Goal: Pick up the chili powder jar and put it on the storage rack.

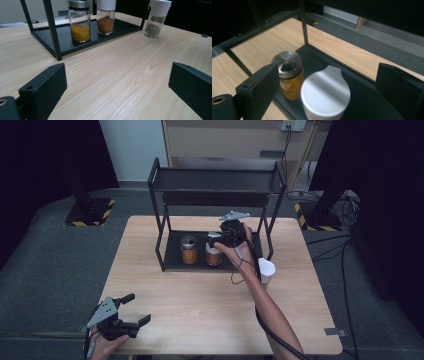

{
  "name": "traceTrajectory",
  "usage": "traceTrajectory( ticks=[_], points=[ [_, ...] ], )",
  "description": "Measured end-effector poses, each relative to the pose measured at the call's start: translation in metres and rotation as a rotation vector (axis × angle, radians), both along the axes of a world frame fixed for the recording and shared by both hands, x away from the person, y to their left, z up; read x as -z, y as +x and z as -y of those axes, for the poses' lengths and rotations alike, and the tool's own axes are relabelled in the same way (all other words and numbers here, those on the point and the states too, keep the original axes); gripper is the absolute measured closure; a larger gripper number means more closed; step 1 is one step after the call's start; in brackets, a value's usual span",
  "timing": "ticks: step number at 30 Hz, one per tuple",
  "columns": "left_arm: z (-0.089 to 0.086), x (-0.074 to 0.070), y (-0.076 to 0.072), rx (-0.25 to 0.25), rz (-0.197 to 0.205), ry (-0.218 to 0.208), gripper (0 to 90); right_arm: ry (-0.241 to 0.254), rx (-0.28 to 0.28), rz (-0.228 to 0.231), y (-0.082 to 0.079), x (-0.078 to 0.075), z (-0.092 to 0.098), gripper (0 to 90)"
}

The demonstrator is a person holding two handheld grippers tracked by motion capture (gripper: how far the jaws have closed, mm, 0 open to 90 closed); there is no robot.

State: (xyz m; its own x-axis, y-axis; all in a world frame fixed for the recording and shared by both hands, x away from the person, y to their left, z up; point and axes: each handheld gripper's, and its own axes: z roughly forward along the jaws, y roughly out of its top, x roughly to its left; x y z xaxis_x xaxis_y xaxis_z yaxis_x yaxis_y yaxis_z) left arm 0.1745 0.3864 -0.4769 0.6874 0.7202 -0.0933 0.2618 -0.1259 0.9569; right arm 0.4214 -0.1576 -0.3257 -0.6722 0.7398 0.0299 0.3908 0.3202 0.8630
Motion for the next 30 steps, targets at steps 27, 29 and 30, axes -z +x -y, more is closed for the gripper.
traceTrajectory(
  ticks=[27, 29, 30],
  points=[
    [-0.001, 0.0, -0.001, -0.007, 0.002, -0.012, 0.3, 0.025, -0.134, 0.09, -0.084, -0.049, 0.062, 4.7],
    [-0.001, 0.001, -0.001, -0.008, 0.002, -0.013, 0.3, 0.019, -0.137, 0.1, -0.093, -0.05, 0.067, 4.7],
    [-0.001, 0.001, -0.001, -0.008, 0.001, -0.013, 0.3, 0.022, -0.138, 0.104, -0.097, -0.05, 0.069, 4.7]
  ],
)
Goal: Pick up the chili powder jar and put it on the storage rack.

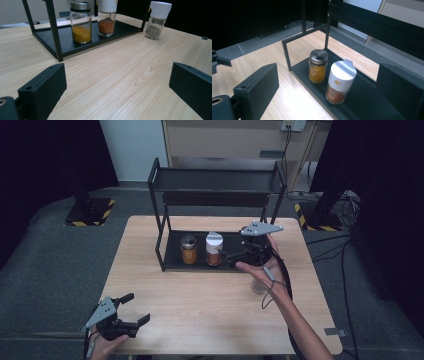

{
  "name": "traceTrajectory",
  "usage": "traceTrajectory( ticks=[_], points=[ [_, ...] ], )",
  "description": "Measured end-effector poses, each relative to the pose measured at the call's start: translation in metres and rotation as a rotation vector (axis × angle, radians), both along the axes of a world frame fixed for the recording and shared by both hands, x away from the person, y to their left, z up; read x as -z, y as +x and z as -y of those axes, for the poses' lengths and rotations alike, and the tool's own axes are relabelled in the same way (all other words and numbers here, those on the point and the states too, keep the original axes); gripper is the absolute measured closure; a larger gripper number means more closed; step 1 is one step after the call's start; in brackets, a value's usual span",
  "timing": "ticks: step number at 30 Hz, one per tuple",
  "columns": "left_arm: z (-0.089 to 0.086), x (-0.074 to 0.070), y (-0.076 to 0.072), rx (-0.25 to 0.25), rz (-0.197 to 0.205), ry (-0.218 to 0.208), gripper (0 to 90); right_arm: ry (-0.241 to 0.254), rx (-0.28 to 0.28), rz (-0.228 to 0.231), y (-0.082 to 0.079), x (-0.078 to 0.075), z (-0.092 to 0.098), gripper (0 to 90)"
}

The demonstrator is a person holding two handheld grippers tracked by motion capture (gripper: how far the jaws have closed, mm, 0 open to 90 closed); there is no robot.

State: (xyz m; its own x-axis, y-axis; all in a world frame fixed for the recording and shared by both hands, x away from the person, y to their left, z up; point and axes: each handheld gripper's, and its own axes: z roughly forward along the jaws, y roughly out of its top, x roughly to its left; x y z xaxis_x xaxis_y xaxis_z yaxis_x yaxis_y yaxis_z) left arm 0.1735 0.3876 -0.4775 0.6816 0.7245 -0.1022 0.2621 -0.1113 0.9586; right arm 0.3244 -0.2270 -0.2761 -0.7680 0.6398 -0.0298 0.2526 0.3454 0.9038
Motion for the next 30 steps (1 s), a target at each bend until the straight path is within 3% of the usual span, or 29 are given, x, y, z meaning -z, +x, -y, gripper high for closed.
traceTrajectory(
  ticks=[12, 24, 30],
  points=[
    [0.0, 0.0, 0.0, 0.001, 0.001, -0.002, 0.3, 0.006, -0.004, 0.027, -0.043, 0.008, 0.033, 4.7],
    [0.0, 0.0, 0.0, -0.001, 0.002, -0.006, 0.3, 0.043, 0.066, 0.053, -0.089, 0.031, 0.067, 4.7],
    [-0.001, 0.001, 0.0, -0.003, 0.001, -0.009, 0.3, 0.034, 0.098, 0.059, -0.107, 0.041, 0.079, 4.7]
  ],
)
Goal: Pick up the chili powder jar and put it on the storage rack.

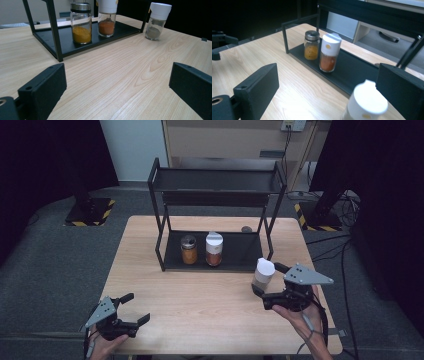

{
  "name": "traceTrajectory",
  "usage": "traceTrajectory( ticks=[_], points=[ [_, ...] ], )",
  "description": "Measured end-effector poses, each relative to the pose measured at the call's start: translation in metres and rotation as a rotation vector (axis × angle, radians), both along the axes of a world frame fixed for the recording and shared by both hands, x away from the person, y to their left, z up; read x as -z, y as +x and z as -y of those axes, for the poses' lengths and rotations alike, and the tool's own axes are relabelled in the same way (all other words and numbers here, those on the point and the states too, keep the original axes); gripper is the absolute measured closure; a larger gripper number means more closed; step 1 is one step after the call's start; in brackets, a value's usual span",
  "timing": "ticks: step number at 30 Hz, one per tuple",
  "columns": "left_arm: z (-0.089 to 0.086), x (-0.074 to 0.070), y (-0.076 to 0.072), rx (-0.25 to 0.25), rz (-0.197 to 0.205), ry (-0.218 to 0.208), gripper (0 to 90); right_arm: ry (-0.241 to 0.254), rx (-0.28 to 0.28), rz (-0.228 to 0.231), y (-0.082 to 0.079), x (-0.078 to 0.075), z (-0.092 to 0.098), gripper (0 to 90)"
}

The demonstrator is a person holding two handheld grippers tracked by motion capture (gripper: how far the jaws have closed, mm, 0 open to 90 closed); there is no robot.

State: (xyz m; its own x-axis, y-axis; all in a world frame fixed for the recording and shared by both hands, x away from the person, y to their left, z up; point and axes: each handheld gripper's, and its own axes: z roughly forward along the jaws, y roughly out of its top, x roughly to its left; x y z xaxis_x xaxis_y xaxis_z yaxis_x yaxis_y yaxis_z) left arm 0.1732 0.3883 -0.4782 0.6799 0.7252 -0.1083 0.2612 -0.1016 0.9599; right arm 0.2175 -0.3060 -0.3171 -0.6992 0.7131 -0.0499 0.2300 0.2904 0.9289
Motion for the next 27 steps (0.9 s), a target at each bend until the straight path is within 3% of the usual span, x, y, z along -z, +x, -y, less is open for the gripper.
traceTrajectory(
  ticks=[5, 11, 27],
  points=[
    [0.0, 0.0, 0.0, -0.001, 0.002, 0.0, 0.3, 0.014, 0.036, -0.016, -0.012, 0.014, 0.011, 4.7],
    [0.0, 0.0, 0.0, -0.002, 0.004, -0.001, 0.3, -0.005, 0.08, -0.023, -0.023, 0.033, 0.015, 4.8],
    [0.0, 0.0, -0.001, -0.003, 0.006, -0.002, 0.4, 0.02, 0.115, -0.062, -0.037, 0.075, 0.032, 4.7]
  ],
)
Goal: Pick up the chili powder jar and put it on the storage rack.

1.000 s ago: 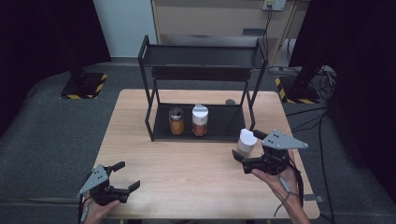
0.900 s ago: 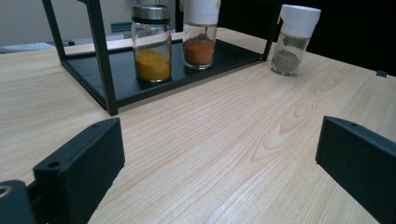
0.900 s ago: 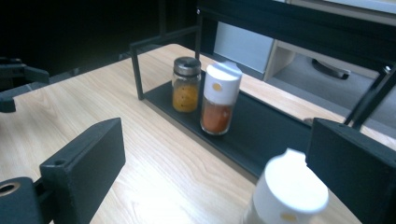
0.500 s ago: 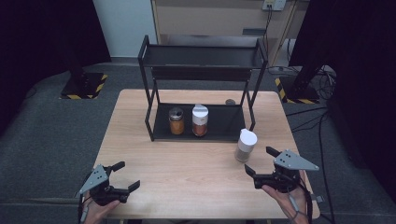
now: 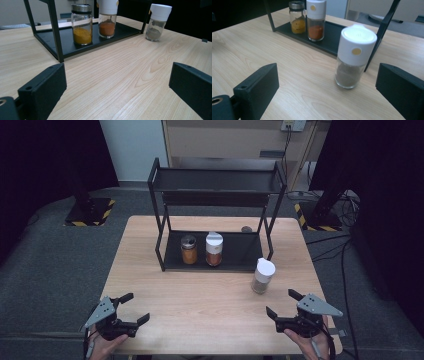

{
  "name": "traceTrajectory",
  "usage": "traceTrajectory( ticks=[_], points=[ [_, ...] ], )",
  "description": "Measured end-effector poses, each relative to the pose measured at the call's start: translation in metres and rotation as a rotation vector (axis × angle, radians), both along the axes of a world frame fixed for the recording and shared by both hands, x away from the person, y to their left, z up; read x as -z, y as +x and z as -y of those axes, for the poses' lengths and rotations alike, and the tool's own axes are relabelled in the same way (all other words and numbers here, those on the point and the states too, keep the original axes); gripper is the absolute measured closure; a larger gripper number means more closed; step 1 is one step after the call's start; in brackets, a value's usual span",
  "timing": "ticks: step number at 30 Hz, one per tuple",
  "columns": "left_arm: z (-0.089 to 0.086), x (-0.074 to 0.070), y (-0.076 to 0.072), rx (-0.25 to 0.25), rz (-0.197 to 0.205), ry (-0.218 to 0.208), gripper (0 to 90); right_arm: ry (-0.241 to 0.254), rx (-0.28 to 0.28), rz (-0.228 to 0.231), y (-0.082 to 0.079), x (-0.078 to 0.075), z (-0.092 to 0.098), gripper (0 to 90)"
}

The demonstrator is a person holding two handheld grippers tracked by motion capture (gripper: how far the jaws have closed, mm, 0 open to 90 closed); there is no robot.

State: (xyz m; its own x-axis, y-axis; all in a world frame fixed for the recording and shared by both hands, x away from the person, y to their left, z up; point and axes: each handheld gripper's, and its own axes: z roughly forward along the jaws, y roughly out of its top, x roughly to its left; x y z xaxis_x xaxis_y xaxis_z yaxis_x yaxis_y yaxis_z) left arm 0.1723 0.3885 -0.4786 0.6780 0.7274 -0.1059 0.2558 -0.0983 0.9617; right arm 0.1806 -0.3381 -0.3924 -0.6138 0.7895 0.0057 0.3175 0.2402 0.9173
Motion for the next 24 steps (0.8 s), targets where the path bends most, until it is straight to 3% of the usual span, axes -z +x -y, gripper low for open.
traceTrajectory(
  ticks=[14, 24],
  points=[
    [0.0, 0.0, 0.0, -0.001, 0.0, -0.001, 0.4, 0.013, 0.019, -0.015, -0.002, 0.021, 0.004, 4.7],
    [-0.001, 0.0, -0.001, 0.0, 0.004, 0.001, 0.3, -0.003, 0.02, -0.023, 0.0, 0.026, 0.002, 4.7]
  ],
)
